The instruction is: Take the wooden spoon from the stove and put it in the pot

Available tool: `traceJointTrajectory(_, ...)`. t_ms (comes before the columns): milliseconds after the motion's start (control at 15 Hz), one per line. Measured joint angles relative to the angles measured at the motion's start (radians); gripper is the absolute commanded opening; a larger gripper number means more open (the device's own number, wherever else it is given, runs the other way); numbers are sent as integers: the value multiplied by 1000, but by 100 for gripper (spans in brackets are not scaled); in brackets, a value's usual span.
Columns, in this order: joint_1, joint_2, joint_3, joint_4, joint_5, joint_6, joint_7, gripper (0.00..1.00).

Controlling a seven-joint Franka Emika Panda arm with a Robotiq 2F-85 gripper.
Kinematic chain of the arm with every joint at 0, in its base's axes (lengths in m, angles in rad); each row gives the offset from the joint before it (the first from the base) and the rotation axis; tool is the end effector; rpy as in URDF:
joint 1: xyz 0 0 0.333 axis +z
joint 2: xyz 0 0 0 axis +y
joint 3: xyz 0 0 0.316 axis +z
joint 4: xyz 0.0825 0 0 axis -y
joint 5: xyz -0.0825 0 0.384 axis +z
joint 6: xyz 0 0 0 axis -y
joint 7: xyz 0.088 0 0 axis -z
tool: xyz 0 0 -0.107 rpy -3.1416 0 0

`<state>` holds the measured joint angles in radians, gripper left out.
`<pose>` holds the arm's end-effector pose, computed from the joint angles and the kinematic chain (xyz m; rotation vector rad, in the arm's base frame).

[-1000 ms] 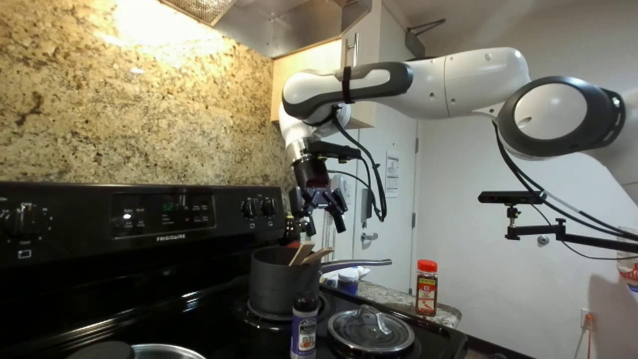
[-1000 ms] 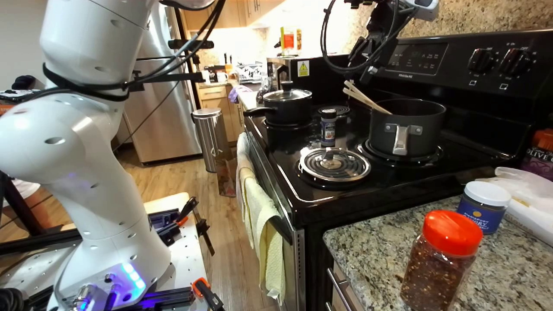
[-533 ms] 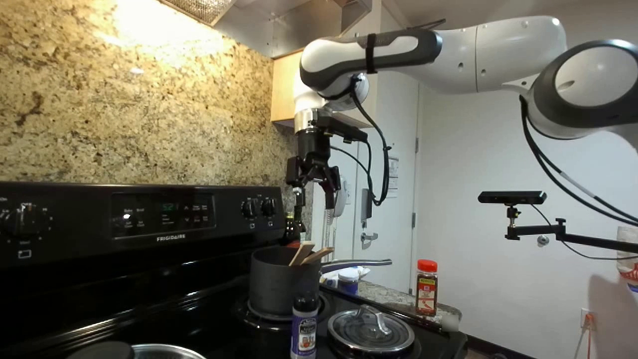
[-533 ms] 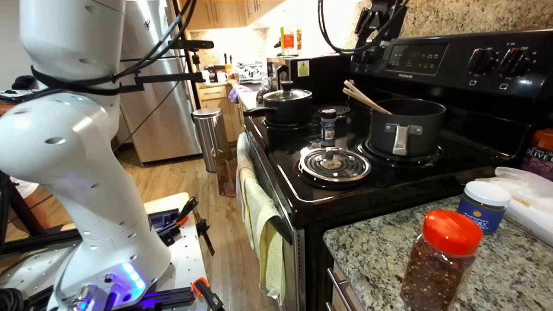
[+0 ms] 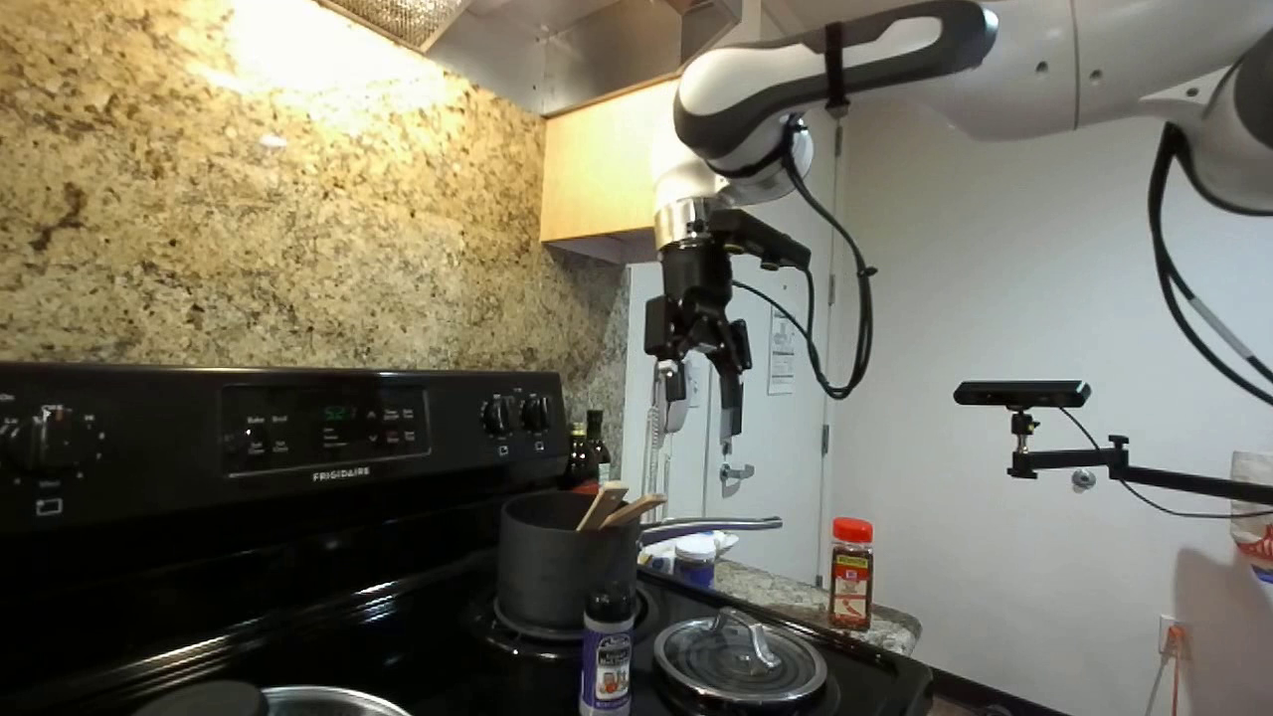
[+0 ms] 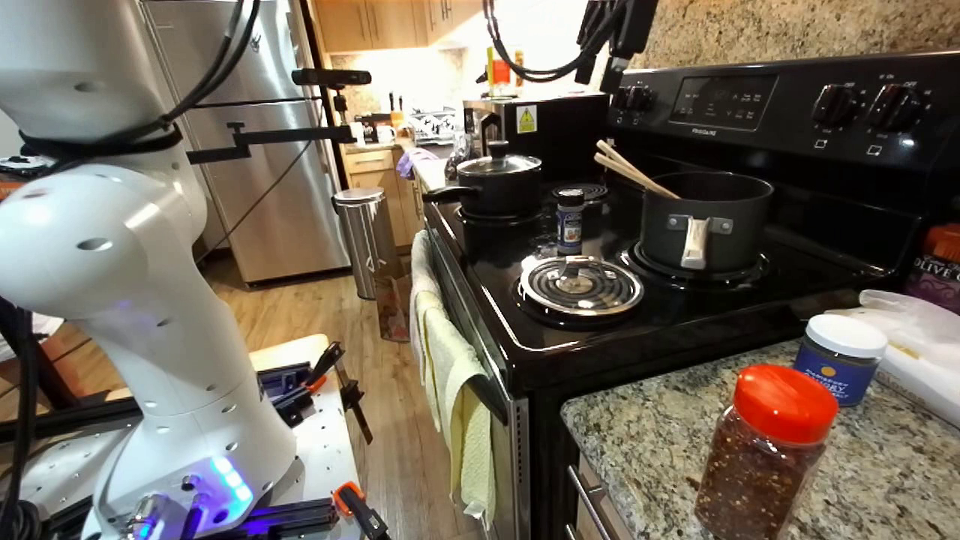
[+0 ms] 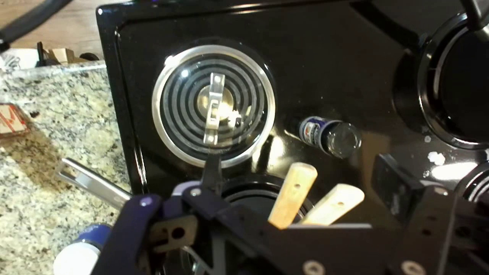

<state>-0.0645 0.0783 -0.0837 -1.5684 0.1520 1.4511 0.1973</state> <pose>0.5584 -0.0638 0.5740 -2.9425 0.5089 0.2978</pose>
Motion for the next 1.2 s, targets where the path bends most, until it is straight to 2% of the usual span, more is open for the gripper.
traceJointTrajectory(267, -2, -151, -20, -177, -5, 2, -7, 100)
traceJointTrajectory(600, 2, -290, -7, -342, -14, 35, -56, 100)
traceJointTrajectory(867, 19, -335, 30, -408, -23, 34, -81, 100)
traceJointTrajectory(1200, 42, -335, 84, -445, -88, 105, -81, 100)
